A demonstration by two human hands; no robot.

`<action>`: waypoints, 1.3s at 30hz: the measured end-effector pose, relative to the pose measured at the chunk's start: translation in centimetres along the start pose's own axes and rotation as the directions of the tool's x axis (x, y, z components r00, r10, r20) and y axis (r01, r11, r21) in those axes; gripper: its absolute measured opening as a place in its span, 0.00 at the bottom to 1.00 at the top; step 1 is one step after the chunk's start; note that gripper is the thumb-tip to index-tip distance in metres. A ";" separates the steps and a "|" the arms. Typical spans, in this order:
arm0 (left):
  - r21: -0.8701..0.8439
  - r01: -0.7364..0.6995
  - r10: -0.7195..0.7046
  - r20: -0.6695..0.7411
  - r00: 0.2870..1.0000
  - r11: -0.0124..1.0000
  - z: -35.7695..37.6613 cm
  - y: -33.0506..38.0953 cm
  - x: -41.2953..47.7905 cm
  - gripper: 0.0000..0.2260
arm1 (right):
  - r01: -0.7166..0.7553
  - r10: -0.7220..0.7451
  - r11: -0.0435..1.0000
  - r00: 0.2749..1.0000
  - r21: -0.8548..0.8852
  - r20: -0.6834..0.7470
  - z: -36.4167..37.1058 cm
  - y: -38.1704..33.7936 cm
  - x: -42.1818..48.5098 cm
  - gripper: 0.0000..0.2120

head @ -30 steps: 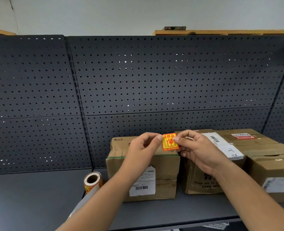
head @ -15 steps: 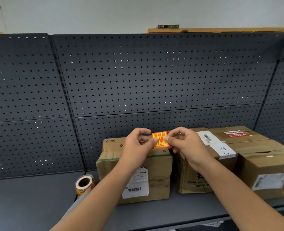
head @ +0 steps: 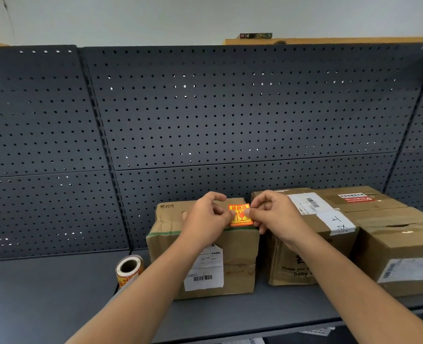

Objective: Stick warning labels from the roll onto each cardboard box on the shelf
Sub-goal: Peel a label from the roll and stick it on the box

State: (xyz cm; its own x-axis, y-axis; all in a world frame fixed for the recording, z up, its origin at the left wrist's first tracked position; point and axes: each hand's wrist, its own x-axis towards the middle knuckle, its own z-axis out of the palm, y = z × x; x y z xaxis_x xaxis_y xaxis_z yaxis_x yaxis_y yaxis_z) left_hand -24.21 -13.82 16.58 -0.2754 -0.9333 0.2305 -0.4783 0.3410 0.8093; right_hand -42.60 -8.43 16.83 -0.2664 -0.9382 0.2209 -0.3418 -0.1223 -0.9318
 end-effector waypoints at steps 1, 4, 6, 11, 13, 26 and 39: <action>0.004 0.007 -0.007 -0.002 1.000 1.000 0.0 0.0 0.0 0.14 | -0.003 0.003 1.000 1.000 0.003 -0.001 0.0 0.1 0.0 0.09; 0.007 0.026 -0.026 0.002 1.000 1.000 0.2 -0.2 0.2 0.13 | 0.001 -0.001 1.000 1.000 0.011 0.001 0.1 0.3 0.0 0.09; 0.010 0.031 -0.031 0.008 0.999 0.999 0.2 -0.3 0.2 0.13 | 0.004 -0.004 1.000 1.000 0.010 0.005 0.2 0.5 0.1 0.09; 0.037 0.034 -0.034 0.019 0.999 0.999 0.3 -0.4 0.4 0.14 | -0.001 0.001 1.000 1.000 -0.007 0.006 0.3 0.8 0.2 0.09; 0.052 0.025 -0.026 0.014 1.000 0.998 0.2 -0.3 0.4 0.16 | -0.005 0.005 1.000 1.000 -0.009 0.009 0.3 0.9 0.3 0.09; 0.250 -0.038 0.059 -0.079 0.995 0.968 1.1 -0.5 -0.9 0.26 | -0.028 0.028 0.998 1.000 -0.058 0.003 0.4 1.0 0.3 0.09; 0.339 -0.089 0.113 -0.052 0.992 0.937 1.3 -0.8 -1.3 0.10 | -0.002 -0.012 0.979 0.997 -0.202 -0.072 1.9 1.0 -0.8 0.16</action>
State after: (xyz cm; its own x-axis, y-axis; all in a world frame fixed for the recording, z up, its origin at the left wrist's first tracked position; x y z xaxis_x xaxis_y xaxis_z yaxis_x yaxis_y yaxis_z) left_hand -24.52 -12.72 14.93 -0.2843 -0.8934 0.3479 -0.7059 0.4406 0.5545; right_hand -41.04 -8.41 15.21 -0.3267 -0.9107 0.2527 -0.5161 -0.0521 -0.8549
